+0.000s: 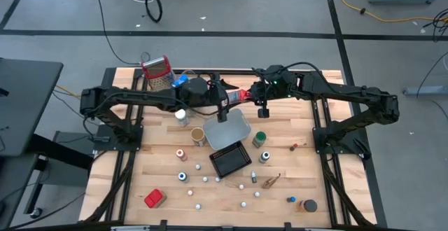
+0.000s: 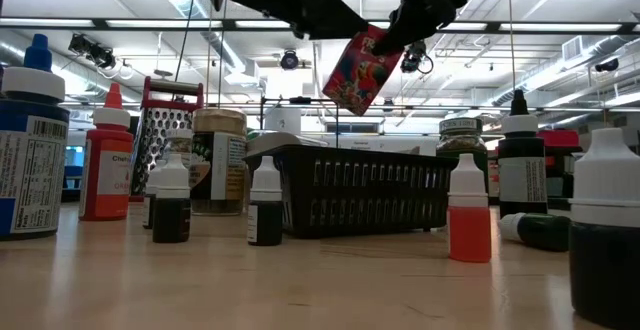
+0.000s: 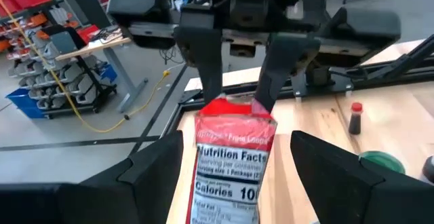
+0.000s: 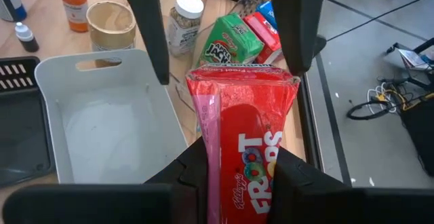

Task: Pick & Place Kitchen Items
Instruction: Put the red cereal box into the transparent bin

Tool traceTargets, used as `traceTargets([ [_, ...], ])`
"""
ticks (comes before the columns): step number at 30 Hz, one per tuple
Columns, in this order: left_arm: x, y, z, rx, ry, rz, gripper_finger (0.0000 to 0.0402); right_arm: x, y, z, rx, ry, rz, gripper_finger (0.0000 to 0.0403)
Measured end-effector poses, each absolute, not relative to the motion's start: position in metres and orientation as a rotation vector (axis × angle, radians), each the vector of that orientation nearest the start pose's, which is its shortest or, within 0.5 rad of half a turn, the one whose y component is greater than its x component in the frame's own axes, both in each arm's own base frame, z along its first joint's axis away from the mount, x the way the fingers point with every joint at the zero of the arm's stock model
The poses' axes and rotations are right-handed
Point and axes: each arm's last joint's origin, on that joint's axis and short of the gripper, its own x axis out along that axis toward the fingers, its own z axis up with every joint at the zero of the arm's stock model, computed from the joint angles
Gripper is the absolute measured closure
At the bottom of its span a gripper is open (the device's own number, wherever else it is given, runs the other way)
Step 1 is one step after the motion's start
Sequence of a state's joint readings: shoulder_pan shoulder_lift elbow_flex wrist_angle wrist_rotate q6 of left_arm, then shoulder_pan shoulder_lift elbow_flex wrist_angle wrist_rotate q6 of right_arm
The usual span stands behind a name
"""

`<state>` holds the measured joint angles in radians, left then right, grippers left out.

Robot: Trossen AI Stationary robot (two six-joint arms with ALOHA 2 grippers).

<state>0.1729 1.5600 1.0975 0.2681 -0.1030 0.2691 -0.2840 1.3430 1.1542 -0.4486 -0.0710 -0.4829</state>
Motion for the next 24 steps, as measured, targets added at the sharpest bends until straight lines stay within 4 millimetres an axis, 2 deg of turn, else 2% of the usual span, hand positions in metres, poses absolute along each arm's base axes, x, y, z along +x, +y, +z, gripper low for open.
traceTargets([
  [15, 0.3496, 0.0734, 0.2917, 0.219, 0.25, 0.262, 0.0123, 0.2827, -0.079, 0.3216, -0.384, 0.584, -0.012, 0.0297],
  [18, 0.3496, 0.0733, 0.2914, 0.218, 0.252, 0.259, 0.0145, 0.2831, -0.079, 0.3221, -0.388, 0.577, -0.009, 0.0296],
  [24, 0.3496, 0.0732, 0.2911, 0.218, 0.255, 0.254, 0.0214, 0.2831, -0.0791, 0.3223, -0.385, 0.576, -0.015, 0.0296],
])
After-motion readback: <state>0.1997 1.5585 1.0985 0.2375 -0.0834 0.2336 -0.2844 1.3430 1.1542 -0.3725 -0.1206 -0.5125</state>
